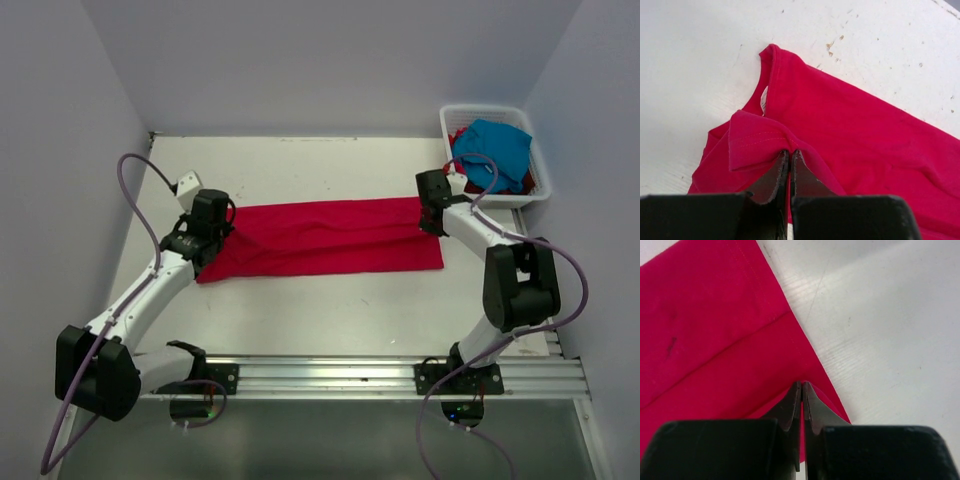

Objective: Fold and stack the t-shirts
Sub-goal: Fold the other side of the tshirt into a rectangle

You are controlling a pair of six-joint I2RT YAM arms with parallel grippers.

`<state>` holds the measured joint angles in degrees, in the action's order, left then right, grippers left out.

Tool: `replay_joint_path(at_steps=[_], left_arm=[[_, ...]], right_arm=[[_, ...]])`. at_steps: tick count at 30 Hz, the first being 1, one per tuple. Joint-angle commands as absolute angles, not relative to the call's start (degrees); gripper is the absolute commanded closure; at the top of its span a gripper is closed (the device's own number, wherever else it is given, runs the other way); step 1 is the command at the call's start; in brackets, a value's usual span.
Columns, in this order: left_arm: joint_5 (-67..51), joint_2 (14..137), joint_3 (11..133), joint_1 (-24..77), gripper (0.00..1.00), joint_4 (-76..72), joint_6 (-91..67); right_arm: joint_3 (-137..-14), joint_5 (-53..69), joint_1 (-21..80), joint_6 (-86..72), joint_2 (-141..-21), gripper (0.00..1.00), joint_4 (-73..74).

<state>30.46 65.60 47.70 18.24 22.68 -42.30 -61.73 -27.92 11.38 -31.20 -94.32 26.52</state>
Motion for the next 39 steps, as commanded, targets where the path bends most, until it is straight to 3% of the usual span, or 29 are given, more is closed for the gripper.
replay_joint_path(at_steps=[1, 22, 23, 24, 25, 27, 29, 32, 34, 37, 38, 39], left_arm=[[31.6, 67.8, 51.4, 17.1, 1.0, 17.0, -40.6], [27.3, 79.8, 53.1, 11.3, 0.98, 7.5, -40.6], [27.9, 79.9, 52.9, 11.1, 0.85, 6.9, -41.0], [28.6, 79.8, 52.9, 11.0, 0.64, 6.6, -41.3], [29.3, 79.6, 52.5, 11.0, 0.24, 5.3, -41.3], [30.8, 78.3, 51.9, 11.0, 0.0, 3.5, -41.5], [30.8, 76.7, 50.6, 11.0, 0.0, 1.0, -40.8], [29.0, 72.4, 48.2, 11.0, 0.0, -4.7, -39.5], [27.2, 68.7, 46.8, 11.0, 0.0, -5.5, -38.8], [21.1, 63.9, 43.9, 11.0, 0.0, -5.8, -38.2], [18.2, 63.0, 42.9, 11.0, 0.07, -5.4, -38.9], [16.5, 61.3, 41.8, 11.0, 0.33, -5.3, -39.0]], right_arm=[[-65.4, -30.0, 10.9, -30.2, -96.1, 1.0, 24.3], [-75.2, -32.3, 9.9, -28.7, -106.7, 1.0, 24.3], [-75.1, -32.8, 9.9, -28.7, -106.7, 1.0, 24.3], [-75.1, -33.0, 10.0, -28.8, -106.7, 0.93, 24.3], [-75.0, -33.1, 10.0, -28.8, -106.3, 0.74, 23.8], [-74.5, -33.0, 10.0, -28.7, -105.5, 0.53, 22.7], [-73.3, -32.2, 9.9, -28.0, -103.5, 0.31, 20.7], [-70.2, -31.2, 9.9, -26.9, -99.1, 0.23, 16.9], [-68.2, -29.6, 10.1, -26.6, -96.3, 0.23, 15.6], [-65.0, -26.2, 10.6, -25.8, -91.4, 0.32, 13.3], [-64.3, -25.0, 10.9, -25.3, -90.4, 0.43, 12.8], [-62.9, -23.1, 11.3, -25.2, -89.2, 0.81, 12.6]])
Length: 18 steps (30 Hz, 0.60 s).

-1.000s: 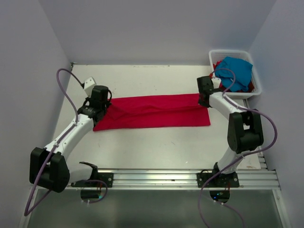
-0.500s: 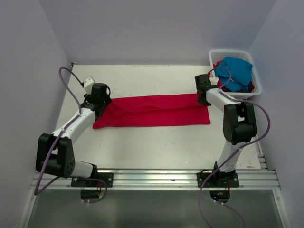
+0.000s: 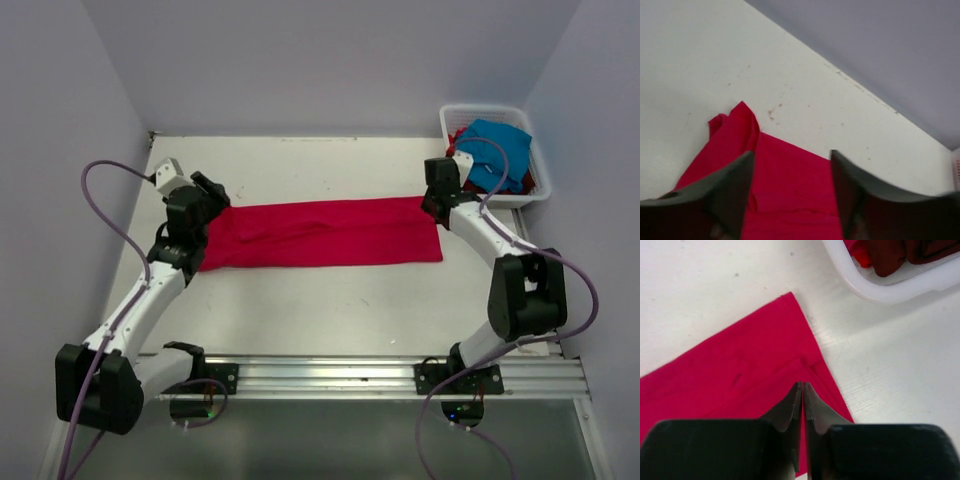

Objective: Fold and stack the t-shirts
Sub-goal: Fold the other side of the tshirt into a rectangle

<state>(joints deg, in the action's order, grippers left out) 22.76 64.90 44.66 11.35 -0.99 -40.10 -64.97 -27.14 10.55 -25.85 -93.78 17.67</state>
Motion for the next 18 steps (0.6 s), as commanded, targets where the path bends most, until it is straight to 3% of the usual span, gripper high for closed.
replay_joint_path(at_steps=[1, 4, 11, 18], left_arm=[[15.0, 60.7, 39.3, 11.0, 0.5, -5.8, -39.1], [12.3, 61.0, 35.3, 11.0, 1.0, -2.8, -42.9], [3.7, 65.8, 26.4, 11.1, 1.0, -6.4, -50.4], [5.6, 68.3, 26.2, 11.1, 1.0, -7.1, -51.2]], right_arm=[[-62.5, -22.5, 11.7, -25.3, -89.0, 1.0, 12.1], [-61.2, -17.8, 12.3, -25.5, -90.2, 1.0, 12.6], [-58.3, -13.3, 12.6, -26.0, -94.7, 1.0, 12.7], [-58.8, -10.1, 12.7, -26.4, -98.6, 1.0, 13.1]])
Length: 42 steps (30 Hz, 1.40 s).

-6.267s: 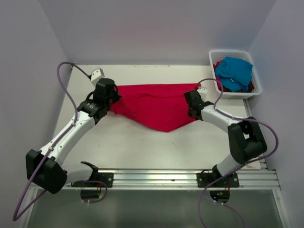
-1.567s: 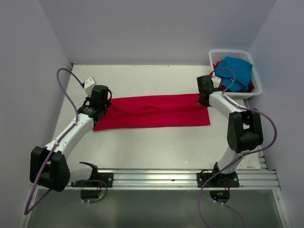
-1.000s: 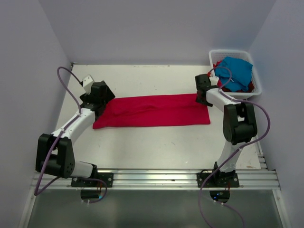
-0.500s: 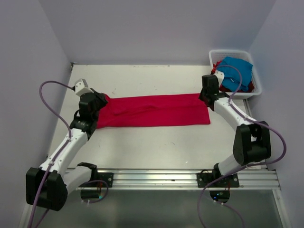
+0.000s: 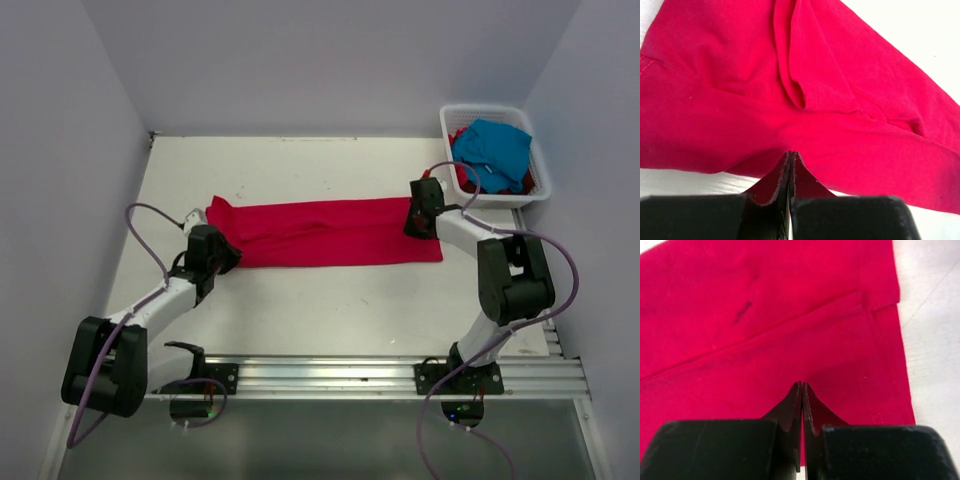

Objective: Fold and stack the t-shirts
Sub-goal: Fold the other side of the tshirt into a rectangle, then rotate the tshirt 90 degrees

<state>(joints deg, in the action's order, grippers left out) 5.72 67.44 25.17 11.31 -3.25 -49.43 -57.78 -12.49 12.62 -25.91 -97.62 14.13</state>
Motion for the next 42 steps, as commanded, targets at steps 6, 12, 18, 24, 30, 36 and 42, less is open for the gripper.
replay_joint_path(at_steps=[6, 12, 18, 24, 30, 36, 42], left_arm=[[7.5, 74.2, 28.2, 11.0, 1.0, -7.5, -51.1], [8.9, 80.1, 31.3, 11.0, 1.0, -7.7, -50.8], [11.2, 84.3, 36.2, 10.8, 1.0, -6.0, -50.4], [12.9, 88.7, 44.3, 9.5, 1.0, -3.7, -49.0], [12.8, 93.8, 49.8, 7.5, 1.0, -1.3, -46.8], [11.7, 96.2, 50.0, 5.8, 1.0, -1.8, -46.5], [13.0, 92.1, 46.9, 5.1, 1.0, -0.3, -48.2]], right_arm=[[-60.6, -7.7, 13.7, -25.2, -102.6, 1.0, 16.3], [-60.5, -5.5, 16.7, -23.1, -104.2, 1.0, 20.4], [-59.5, -6.2, 23.7, -21.0, -104.2, 1.0, 28.9], [-55.1, -6.6, 29.8, -22.4, -99.0, 1.0, 32.8], [-51.1, -8.2, 33.0, -24.4, -92.6, 1.0, 35.6], [-48.4, -7.5, 34.6, -26.2, -88.4, 1.0, 36.6], [-47.2, -8.3, 35.6, -26.7, -86.9, 1.0, 37.0]])
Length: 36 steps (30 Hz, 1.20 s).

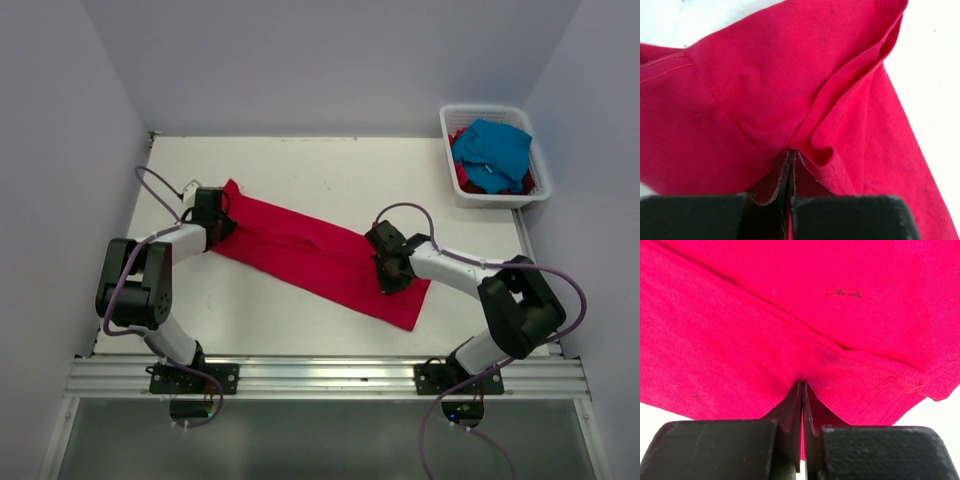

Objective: Fold and stack the t-shirts
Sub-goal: Rotate the tshirt 90 degrees

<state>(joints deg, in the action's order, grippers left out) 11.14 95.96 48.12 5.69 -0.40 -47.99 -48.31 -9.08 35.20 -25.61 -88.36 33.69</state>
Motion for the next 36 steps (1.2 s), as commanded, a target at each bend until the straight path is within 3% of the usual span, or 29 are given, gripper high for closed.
replay_joint_path(at_steps=[1, 16, 24, 36], left_arm=[[14.1, 89.8, 46.1, 5.1, 1.0, -0.5, -48.3], [9.4, 97.4, 49.0, 5.1, 1.0, -2.3, -47.4], [-2.3, 97.2, 46.5, 5.1, 1.0, -17.5, -45.7], [-11.2, 110.9, 57.7, 5.2, 1.0, -17.4, -43.3]], right_arm=[[-46.9, -8.3, 35.7, -26.8, -87.1, 1.0, 37.0], [-47.4, -8.8, 37.5, -27.9, -86.9, 1.0, 37.0], [-46.9, -9.1, 37.9, -28.1, -87.8, 1.0, 36.3], [-47.3, -9.1, 38.6, -28.7, -88.4, 1.0, 35.7]])
